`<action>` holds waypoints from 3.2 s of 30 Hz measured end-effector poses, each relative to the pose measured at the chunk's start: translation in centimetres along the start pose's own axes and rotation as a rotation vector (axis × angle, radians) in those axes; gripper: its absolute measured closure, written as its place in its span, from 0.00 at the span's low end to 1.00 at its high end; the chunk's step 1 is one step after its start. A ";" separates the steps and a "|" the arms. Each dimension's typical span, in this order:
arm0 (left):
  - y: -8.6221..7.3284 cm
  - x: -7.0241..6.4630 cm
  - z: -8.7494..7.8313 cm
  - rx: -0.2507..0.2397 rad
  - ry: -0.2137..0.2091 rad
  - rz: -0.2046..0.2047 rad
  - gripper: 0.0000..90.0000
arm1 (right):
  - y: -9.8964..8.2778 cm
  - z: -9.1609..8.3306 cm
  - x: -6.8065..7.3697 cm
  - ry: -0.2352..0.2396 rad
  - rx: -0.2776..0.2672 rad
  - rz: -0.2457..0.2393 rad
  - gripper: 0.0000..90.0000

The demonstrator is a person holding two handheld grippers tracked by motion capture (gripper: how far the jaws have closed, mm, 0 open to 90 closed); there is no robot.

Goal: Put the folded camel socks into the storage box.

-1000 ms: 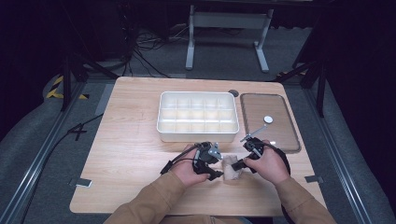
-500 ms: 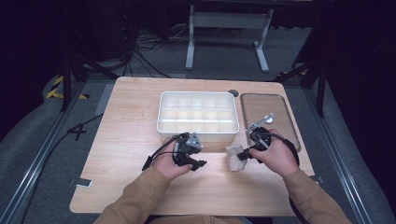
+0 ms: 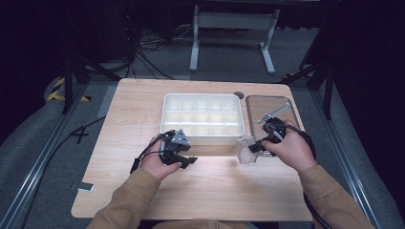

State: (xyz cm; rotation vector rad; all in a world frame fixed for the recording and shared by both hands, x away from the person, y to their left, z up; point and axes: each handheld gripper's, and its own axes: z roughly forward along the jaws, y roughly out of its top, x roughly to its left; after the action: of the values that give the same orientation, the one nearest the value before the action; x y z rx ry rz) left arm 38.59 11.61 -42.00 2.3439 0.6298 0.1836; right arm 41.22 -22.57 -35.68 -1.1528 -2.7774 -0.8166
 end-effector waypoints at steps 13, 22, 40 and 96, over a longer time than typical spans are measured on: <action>-1.6 1.1 -1.8 -0.024 0.051 -0.059 0.52 | 1.6 -1.7 -0.5 -0.021 -0.005 -0.014 0.88; -3.2 1.7 -3.7 -0.043 0.099 -0.108 0.52 | 3.5 -2.7 -0.9 -0.047 -0.019 -0.036 0.88; -6.4 1.7 -6.4 -0.052 0.168 -0.200 0.53 | 7.6 -2.6 -2.4 -0.095 0.015 -0.064 0.87; -9.0 0.9 -7.8 -0.044 0.207 -0.257 0.52 | 9.6 8.4 -3.7 -0.169 0.249 -0.135 0.86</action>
State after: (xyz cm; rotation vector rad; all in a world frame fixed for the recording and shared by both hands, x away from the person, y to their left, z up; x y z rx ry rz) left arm 33.53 22.47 -42.15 2.1930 1.0102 0.3221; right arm 51.77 -15.34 -39.29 -1.0460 -3.0114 -0.3775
